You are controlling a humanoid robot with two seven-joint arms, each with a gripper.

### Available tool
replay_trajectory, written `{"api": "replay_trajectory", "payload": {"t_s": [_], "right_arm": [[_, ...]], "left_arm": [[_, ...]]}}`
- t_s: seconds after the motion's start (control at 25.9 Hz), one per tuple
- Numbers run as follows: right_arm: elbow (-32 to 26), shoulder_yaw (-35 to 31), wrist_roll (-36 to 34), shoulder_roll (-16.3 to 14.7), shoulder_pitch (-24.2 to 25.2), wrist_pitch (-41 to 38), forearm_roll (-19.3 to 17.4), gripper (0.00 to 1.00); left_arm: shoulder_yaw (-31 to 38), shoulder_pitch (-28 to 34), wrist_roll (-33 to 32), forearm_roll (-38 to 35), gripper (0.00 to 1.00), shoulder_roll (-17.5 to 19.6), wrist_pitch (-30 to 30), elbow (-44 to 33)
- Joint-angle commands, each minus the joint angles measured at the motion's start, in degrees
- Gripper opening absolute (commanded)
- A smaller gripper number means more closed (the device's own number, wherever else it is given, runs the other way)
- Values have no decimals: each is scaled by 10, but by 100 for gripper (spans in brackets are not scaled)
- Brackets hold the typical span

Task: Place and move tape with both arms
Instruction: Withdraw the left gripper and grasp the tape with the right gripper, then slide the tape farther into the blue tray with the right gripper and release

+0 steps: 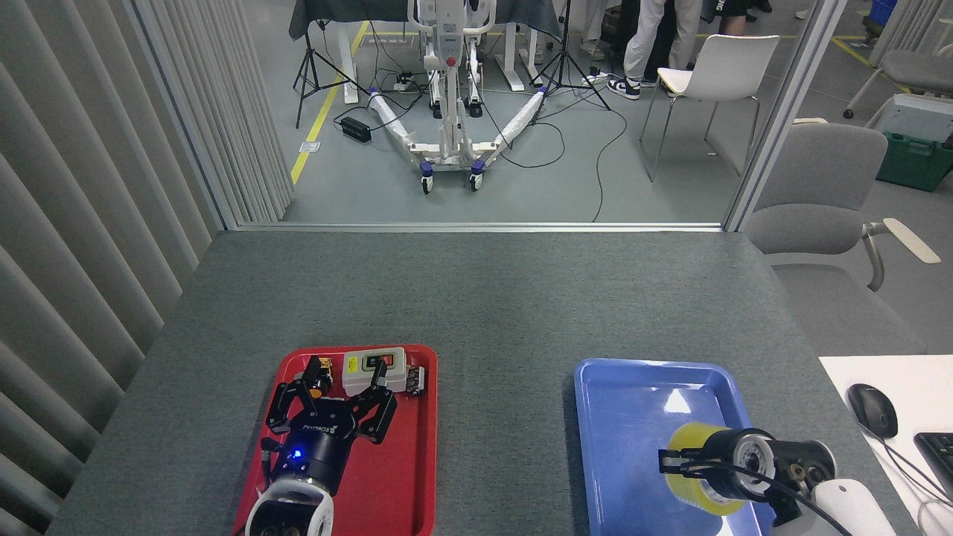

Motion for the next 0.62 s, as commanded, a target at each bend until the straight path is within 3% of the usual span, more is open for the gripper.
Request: {"api": "replay_trajectory", "payload": {"t_s": [0.0,0.19,0.35,0.58], "right_arm": [[7,11,17,15,-11,9,-2,0],[23,27,16,25,-20,70,5,1],[35,28,11,29,-28,87,14,31],[44,32,-1,34,-23,87,33,90]], "left_arm": [[6,23,-1,2,100,15,-26,2],[16,29,-3,9,100,15,-26,5],[16,49,-3,9,100,15,-29,-1],[17,78,-2,9,100,14,-24,-18]]}}
